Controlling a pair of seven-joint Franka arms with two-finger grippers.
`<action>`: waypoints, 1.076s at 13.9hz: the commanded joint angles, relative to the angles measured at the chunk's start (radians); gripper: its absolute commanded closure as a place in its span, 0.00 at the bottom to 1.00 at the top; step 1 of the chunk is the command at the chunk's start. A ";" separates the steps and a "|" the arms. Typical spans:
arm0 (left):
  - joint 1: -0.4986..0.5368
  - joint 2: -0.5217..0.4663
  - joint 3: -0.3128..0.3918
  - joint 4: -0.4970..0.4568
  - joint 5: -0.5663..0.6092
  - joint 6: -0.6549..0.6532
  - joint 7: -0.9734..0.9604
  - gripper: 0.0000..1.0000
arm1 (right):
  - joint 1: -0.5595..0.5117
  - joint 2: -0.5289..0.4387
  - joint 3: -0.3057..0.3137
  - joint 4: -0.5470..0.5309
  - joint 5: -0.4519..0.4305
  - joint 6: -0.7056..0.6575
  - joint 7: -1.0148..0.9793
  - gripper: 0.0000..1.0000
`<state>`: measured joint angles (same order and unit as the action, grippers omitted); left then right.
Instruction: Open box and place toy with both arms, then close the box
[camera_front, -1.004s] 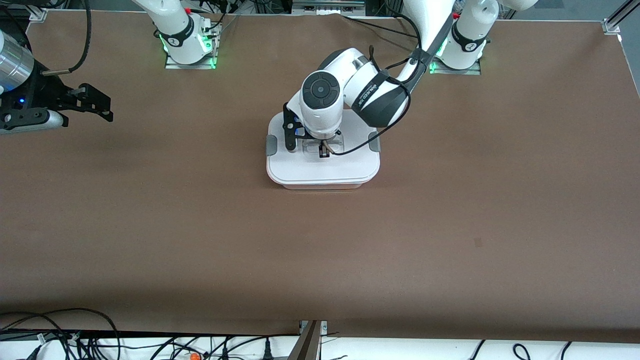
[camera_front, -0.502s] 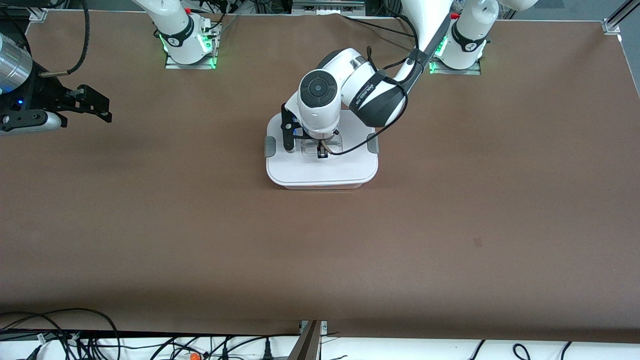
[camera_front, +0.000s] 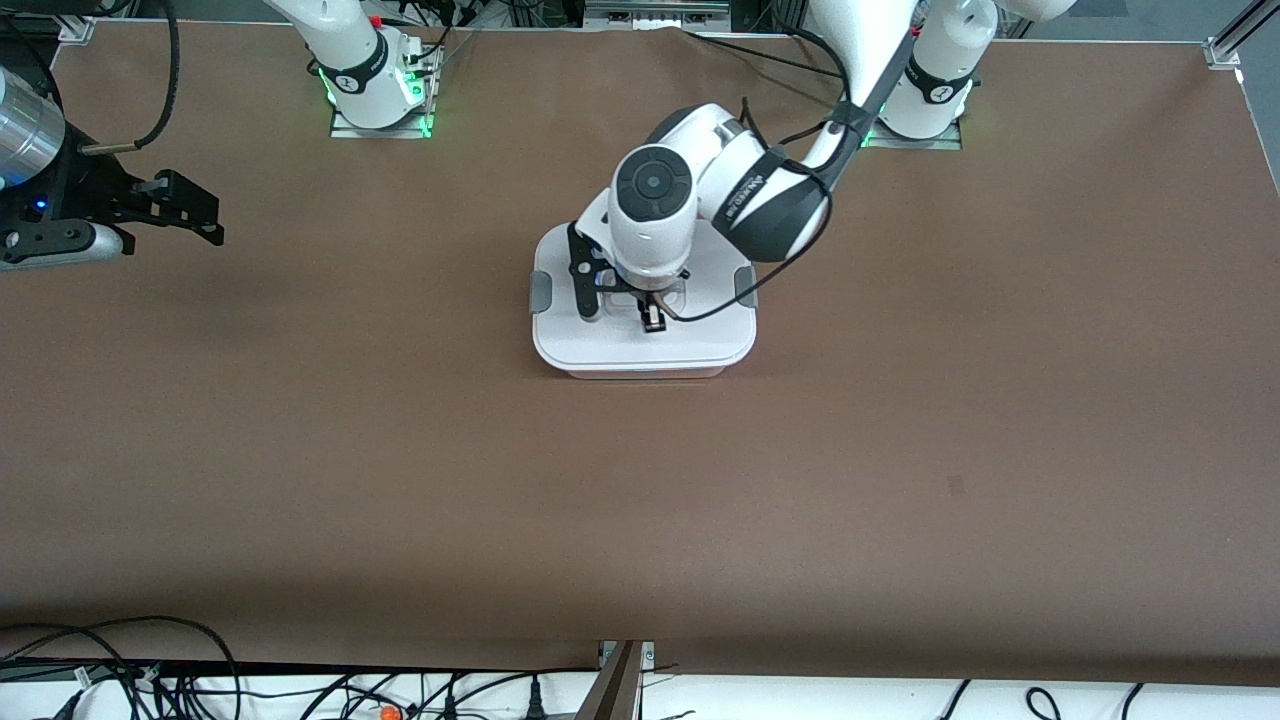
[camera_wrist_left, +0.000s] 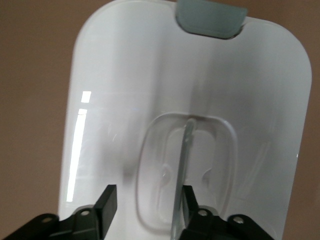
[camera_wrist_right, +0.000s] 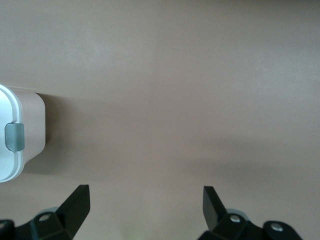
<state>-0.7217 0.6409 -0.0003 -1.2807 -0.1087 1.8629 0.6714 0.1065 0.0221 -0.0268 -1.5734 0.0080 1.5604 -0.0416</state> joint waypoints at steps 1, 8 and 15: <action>0.077 -0.024 -0.003 0.105 0.011 -0.153 -0.021 0.00 | -0.007 0.007 0.007 0.020 -0.010 -0.016 0.012 0.00; 0.252 -0.050 0.072 0.147 0.015 -0.220 -0.072 0.00 | -0.007 0.007 0.007 0.020 -0.010 -0.016 0.012 0.00; 0.462 -0.202 0.166 0.057 0.017 -0.214 -0.102 0.00 | -0.007 0.009 0.007 0.020 -0.010 -0.016 0.012 0.00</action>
<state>-0.2732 0.5246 0.1463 -1.1462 -0.1085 1.6528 0.6053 0.1056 0.0225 -0.0273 -1.5734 0.0080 1.5604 -0.0413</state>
